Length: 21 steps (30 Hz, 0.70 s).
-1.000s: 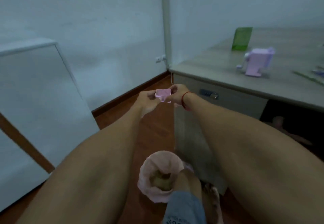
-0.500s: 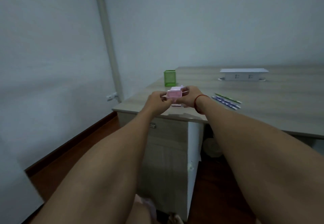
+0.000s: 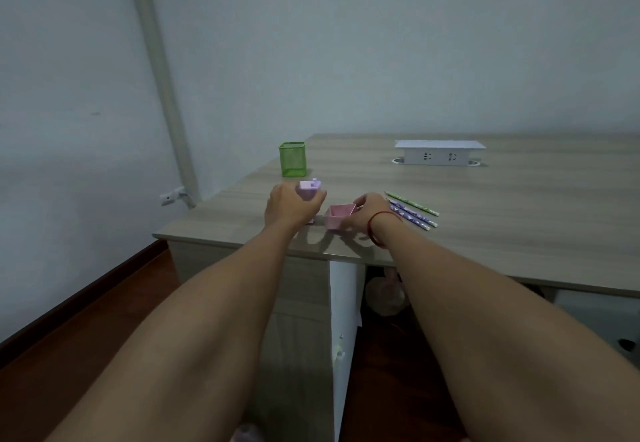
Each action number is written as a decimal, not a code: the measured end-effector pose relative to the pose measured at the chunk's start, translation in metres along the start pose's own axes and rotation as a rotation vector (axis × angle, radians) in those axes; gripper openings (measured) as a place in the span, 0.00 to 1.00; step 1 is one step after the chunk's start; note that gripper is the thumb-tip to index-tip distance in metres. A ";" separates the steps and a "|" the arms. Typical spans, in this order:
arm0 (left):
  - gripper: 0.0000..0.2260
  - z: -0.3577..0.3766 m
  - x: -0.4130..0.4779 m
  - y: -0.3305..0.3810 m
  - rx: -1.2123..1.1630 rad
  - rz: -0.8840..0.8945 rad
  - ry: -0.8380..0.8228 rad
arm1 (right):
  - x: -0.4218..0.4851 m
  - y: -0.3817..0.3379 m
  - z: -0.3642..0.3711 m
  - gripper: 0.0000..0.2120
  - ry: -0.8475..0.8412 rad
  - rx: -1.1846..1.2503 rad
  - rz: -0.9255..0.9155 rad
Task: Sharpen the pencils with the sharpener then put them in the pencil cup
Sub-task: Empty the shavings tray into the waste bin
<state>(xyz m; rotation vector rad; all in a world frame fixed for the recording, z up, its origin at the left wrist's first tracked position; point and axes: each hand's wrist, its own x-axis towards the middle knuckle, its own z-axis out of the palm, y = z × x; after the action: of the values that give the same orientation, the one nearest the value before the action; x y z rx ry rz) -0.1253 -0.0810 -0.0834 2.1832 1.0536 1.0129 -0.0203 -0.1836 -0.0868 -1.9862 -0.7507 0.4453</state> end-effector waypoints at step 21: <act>0.23 -0.002 0.025 -0.036 0.027 0.127 0.056 | 0.023 -0.011 0.051 0.20 -0.074 0.012 -0.104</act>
<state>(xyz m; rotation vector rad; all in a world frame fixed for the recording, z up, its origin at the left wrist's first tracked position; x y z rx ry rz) -0.1318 -0.0400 -0.0977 2.2792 0.9688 1.1283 -0.0361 -0.1316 -0.1026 -1.9180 -0.8915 0.4621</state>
